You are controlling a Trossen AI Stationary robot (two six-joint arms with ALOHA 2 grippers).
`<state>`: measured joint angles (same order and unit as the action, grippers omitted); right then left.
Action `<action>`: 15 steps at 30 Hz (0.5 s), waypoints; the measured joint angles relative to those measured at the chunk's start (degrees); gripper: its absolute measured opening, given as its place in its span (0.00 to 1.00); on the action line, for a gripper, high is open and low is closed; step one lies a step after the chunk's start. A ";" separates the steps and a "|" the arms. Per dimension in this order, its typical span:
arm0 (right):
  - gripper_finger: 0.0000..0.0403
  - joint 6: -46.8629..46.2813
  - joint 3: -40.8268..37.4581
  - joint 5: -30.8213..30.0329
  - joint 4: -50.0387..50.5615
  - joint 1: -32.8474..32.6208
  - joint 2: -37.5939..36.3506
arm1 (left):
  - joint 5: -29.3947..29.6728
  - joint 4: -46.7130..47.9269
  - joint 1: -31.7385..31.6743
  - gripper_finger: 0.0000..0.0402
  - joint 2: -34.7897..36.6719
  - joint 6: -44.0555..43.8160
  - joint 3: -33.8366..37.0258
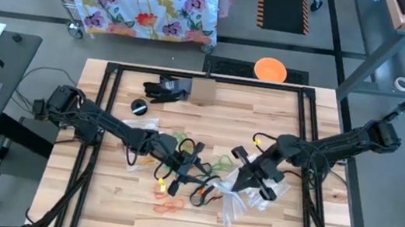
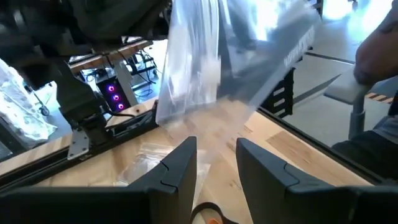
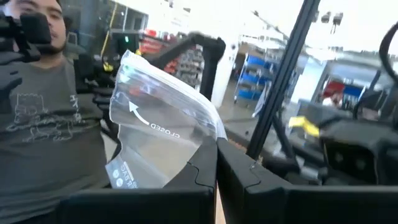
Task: Sort rubber bands
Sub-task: Open the transparent zip bag
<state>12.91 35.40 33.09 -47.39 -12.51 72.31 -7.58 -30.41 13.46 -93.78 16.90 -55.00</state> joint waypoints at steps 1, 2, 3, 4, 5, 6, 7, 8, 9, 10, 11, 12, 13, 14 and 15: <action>0.00 0.52 0.00 -0.01 -0.31 -0.21 0.00 | 0.48 -0.19 0.16 0.27 0.00 0.00 0.00; 0.00 0.89 0.00 -0.01 -0.57 -0.31 0.05 | 1.23 -0.64 0.32 0.27 0.00 -0.01 0.00; 0.00 0.96 0.00 -0.01 -1.10 -0.31 0.12 | 1.87 -1.26 0.41 0.27 0.00 -0.09 0.00; 0.00 0.99 0.00 -0.01 -1.56 -0.29 0.13 | 2.16 -1.79 0.47 0.27 0.00 -0.21 0.00; 0.00 1.09 0.00 -0.03 -1.94 -0.27 0.13 | 2.66 -2.21 0.48 0.27 0.00 -0.24 0.00; 0.00 1.19 0.00 -0.03 -2.45 -0.27 0.13 | 3.06 -2.60 0.50 0.27 0.00 -0.35 0.00; 0.00 1.20 0.00 -0.04 -2.75 -0.27 0.13 | 3.33 -2.73 0.48 0.27 0.00 -0.73 0.00; 0.00 1.20 0.00 -0.05 -2.84 -0.27 0.13 | 3.61 -2.80 0.48 0.27 0.00 -1.04 0.00; 0.00 1.30 0.00 -0.05 -2.81 -0.27 0.13 | 3.73 -2.75 0.46 0.27 0.00 -1.17 0.00; 0.00 1.33 0.00 -0.05 -2.84 -0.27 0.13 | 3.89 -2.75 0.46 0.27 0.00 -1.23 0.00; 0.00 1.31 0.00 -0.05 -3.00 -0.27 0.13 | 3.92 -2.80 0.46 0.27 0.00 -1.28 0.00; 0.00 1.31 0.00 -0.05 -2.98 -0.27 0.13 | 3.97 -3.31 0.46 0.27 -0.17 -1.28 0.00; 0.00 1.31 0.00 -0.05 -2.98 -0.27 0.13 | 4.39 -4.53 0.46 0.27 -0.69 -1.29 0.00; 0.00 1.29 0.00 -0.05 -2.94 -0.27 0.13 | 4.99 -5.78 0.46 0.27 -1.16 -1.27 0.00; 0.00 1.16 0.00 -0.05 -2.86 -0.27 0.13 | 5.85 -6.71 0.47 0.27 -1.81 -1.10 0.00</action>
<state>14.07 35.40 33.04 -50.26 -12.78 72.44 -1.73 -37.12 13.93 -95.59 15.79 -55.00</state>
